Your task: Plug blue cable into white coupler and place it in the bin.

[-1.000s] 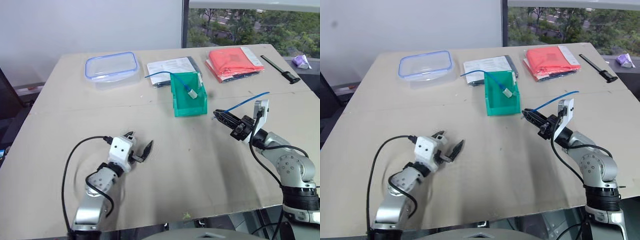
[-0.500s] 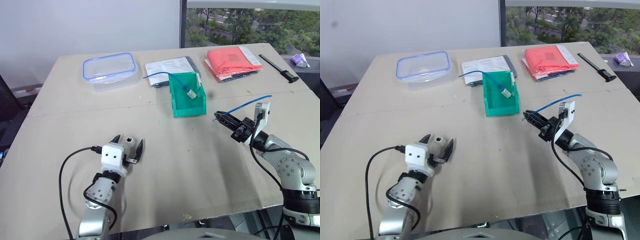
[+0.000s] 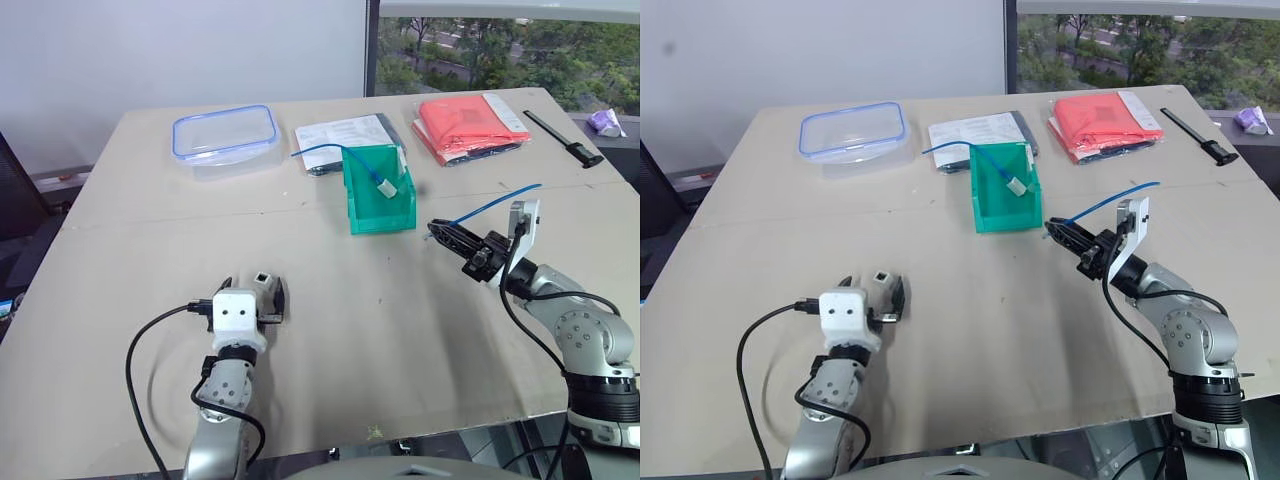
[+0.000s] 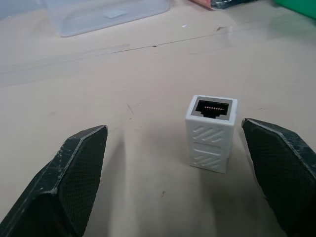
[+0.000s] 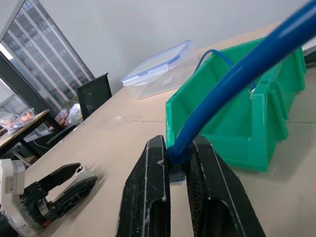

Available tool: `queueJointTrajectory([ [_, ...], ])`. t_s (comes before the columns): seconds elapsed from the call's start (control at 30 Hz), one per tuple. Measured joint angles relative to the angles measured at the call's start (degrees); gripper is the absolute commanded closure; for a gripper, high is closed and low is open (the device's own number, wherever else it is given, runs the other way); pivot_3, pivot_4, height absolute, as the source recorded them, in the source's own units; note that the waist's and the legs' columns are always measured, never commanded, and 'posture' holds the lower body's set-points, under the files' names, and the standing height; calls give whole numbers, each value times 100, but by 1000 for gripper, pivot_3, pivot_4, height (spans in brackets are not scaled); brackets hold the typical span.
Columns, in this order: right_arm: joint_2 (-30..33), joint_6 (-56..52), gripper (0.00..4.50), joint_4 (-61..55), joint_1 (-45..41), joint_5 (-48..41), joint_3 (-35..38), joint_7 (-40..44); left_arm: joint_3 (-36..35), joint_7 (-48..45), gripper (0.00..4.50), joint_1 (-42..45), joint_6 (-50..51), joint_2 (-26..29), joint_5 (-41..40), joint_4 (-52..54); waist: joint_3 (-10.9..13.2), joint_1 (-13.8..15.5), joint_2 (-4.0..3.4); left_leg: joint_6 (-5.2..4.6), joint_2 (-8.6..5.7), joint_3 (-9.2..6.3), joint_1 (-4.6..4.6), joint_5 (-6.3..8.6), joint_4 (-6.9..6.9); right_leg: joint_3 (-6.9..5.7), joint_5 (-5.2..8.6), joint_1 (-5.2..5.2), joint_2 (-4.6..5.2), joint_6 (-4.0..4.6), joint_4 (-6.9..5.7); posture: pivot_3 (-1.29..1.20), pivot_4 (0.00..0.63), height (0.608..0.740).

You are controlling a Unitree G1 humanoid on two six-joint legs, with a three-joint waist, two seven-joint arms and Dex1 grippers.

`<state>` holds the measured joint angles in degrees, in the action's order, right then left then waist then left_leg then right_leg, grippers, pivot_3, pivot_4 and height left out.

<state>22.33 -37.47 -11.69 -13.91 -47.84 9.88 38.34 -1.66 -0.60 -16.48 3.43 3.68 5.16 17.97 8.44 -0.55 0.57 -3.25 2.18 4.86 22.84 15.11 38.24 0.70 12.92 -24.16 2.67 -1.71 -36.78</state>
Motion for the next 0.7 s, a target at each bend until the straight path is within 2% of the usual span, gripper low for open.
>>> queueJointTrajectory([
  [0.63,-6,-9,4500,-76,118,-33,0,-21,11,226,37,-40,229,-201,33,127,-8,-5,-13,-1,0,0,1,1,1,-8,1,0,0,0,1,0,150,736],
  [0.7,-8,-9,4500,-76,118,-33,0,-21,11,211,587,-61,242,-195,30,151,-8,-11,-13,-2,0,0,2,1,-1,-8,2,-1,0,-1,2,0,150,736],
])
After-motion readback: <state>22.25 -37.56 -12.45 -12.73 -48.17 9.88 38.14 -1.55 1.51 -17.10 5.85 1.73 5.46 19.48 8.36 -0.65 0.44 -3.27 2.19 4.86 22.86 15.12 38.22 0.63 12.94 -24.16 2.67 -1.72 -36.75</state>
